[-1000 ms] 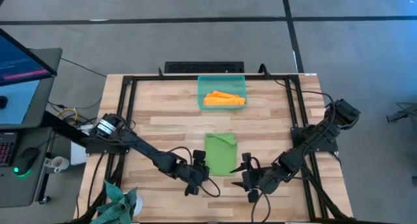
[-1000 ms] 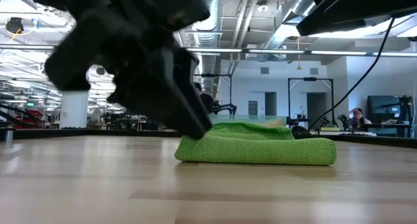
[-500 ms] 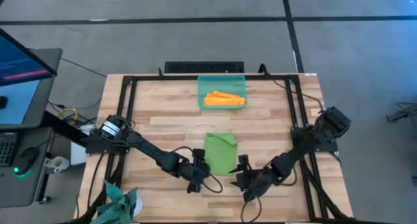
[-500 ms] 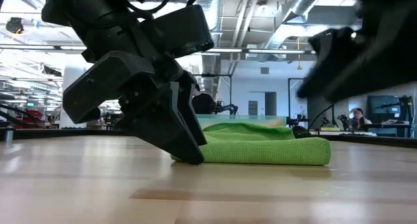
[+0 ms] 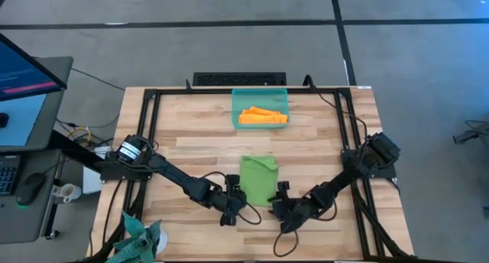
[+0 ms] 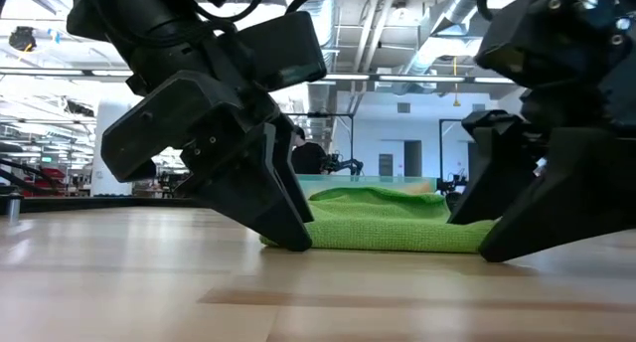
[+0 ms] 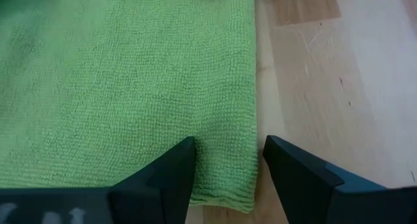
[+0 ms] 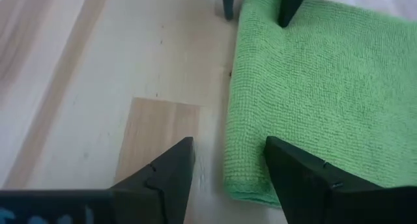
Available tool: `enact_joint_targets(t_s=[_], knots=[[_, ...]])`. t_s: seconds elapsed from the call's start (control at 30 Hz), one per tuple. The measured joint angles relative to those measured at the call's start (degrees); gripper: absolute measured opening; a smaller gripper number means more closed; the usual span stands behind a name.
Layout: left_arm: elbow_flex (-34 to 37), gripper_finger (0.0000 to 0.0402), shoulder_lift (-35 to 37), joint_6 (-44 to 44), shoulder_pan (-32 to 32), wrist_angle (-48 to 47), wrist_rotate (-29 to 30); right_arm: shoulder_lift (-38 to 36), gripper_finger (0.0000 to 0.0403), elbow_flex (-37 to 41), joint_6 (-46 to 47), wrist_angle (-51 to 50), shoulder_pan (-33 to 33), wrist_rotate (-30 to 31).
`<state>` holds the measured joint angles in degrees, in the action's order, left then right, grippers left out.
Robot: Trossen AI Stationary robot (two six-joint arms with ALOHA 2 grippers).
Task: Roll microfiber towels into tight, uniform cylinder then place into a basket
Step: Roll the green microfiber towel
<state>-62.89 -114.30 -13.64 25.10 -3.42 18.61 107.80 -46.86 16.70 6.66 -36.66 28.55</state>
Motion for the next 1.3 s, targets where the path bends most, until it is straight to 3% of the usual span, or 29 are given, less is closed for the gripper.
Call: enact_joint_targets(t_s=[0.4, 0.57, 0.9, 1.1, 1.3], knots=[[0.02, 0.0183, -0.07, -3.67, -0.07, -0.14, -2.85, 0.08, 0.0187, -0.11, 7.85, -2.10, 3.02, -2.97], [0.00, 0.0158, -0.09, -3.48, -0.07, -0.59, -4.02, 0.08, 0.0135, -0.05, 7.81, -2.51, 3.81, -3.68], [-0.04, 0.0052, -0.07, -2.93, -0.02, -1.84, -7.84, 0.12, 0.0013, 0.05, 6.82, -2.58, 4.60, -4.29], [-0.04, 0.0007, 0.00, -2.68, 0.02, -2.18, -9.85, -0.02, 0.0029, -0.94, 6.71, -2.91, 4.25, -8.73], [-0.63, 0.0018, 0.19, -3.92, 0.05, -2.16, -17.43, 0.17, 0.0012, -4.22, 4.90, -3.26, 3.87, -17.68]])
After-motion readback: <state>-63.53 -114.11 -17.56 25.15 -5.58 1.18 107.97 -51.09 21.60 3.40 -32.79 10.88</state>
